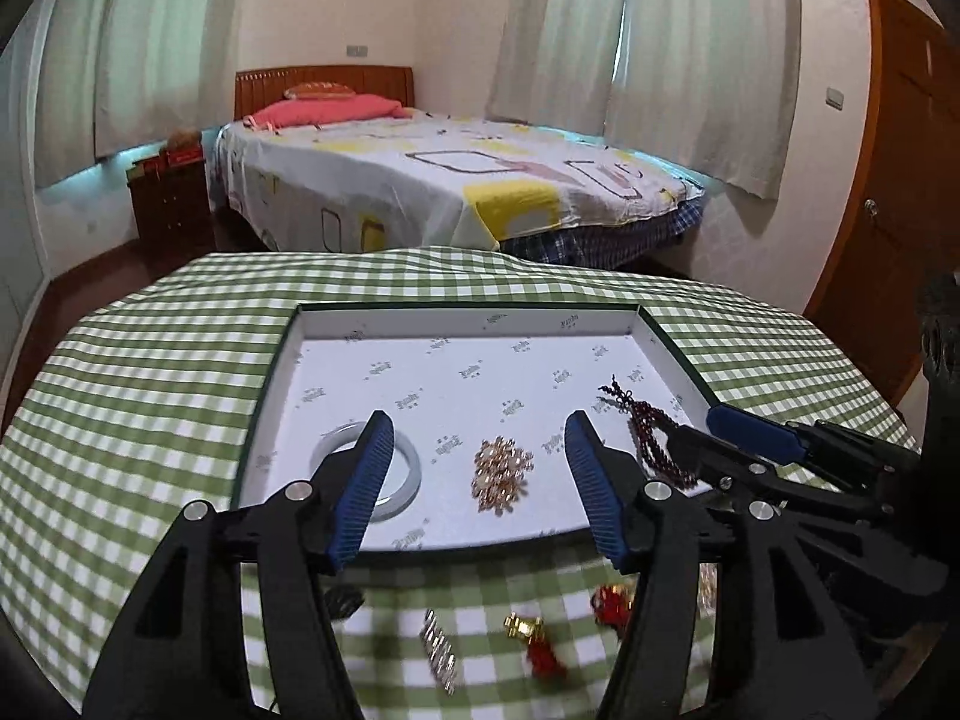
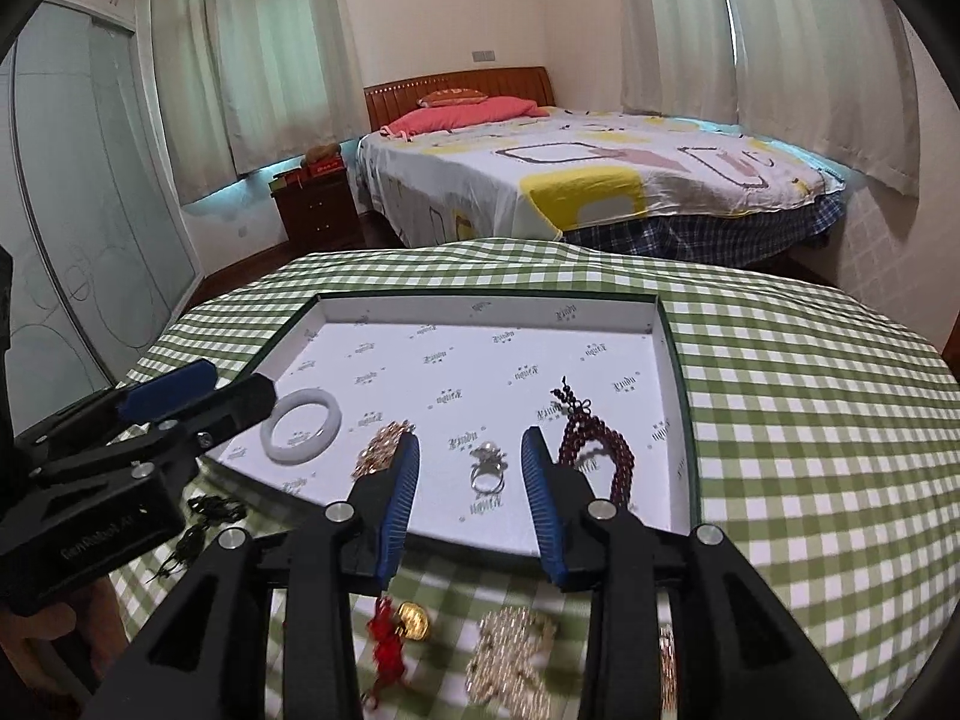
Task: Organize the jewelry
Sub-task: 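Grasp the black beaded pendant with the left tool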
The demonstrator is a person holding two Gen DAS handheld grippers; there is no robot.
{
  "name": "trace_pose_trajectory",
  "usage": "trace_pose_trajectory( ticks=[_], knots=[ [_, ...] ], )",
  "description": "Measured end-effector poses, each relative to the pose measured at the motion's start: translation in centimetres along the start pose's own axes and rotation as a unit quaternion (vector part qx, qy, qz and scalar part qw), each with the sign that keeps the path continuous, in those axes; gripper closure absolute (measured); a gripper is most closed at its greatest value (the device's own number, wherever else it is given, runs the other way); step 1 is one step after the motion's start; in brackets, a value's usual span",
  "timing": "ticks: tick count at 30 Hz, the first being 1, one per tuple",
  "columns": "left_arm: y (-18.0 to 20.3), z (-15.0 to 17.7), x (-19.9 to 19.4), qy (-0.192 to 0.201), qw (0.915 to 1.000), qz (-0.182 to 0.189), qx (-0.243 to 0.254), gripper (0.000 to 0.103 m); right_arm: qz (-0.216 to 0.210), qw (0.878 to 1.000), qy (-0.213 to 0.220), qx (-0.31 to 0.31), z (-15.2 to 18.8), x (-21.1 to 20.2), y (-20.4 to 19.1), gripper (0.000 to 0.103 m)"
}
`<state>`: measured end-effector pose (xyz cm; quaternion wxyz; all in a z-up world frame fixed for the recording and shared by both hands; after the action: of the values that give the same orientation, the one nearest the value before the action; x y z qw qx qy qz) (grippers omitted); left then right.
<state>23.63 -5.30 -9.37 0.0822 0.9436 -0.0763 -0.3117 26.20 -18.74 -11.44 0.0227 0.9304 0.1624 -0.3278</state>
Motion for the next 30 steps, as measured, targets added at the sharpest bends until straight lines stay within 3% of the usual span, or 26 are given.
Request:
trace_pose_trajectory(
  ticks=[20, 30],
  knots=[
    [-4.1, 6.8, -7.5, 0.022, 0.9987, -0.040, -0.024, 0.033, 0.028, 0.999, 0.013, 0.010, 5.7, -4.8, -0.2, 0.065],
    [-6.8, 10.0, -7.7, 0.012, 0.9966, -0.064, -0.050, 0.033, 0.054, 0.998, 0.018, 0.017, 9.3, -5.6, 0.7, 0.059]
  ],
)
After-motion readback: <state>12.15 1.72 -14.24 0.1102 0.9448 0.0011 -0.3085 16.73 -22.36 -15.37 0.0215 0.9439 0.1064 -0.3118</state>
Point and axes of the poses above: each gripper's, at about its wrist camera, not at the fingertips, and x roughly the way its jaws point, y to its right, z to its underside, the point moved 3 cm from there along x, roughly the way its jaws point, and after that the axes turned 7 degrees about -x, right-handed, at the moved point
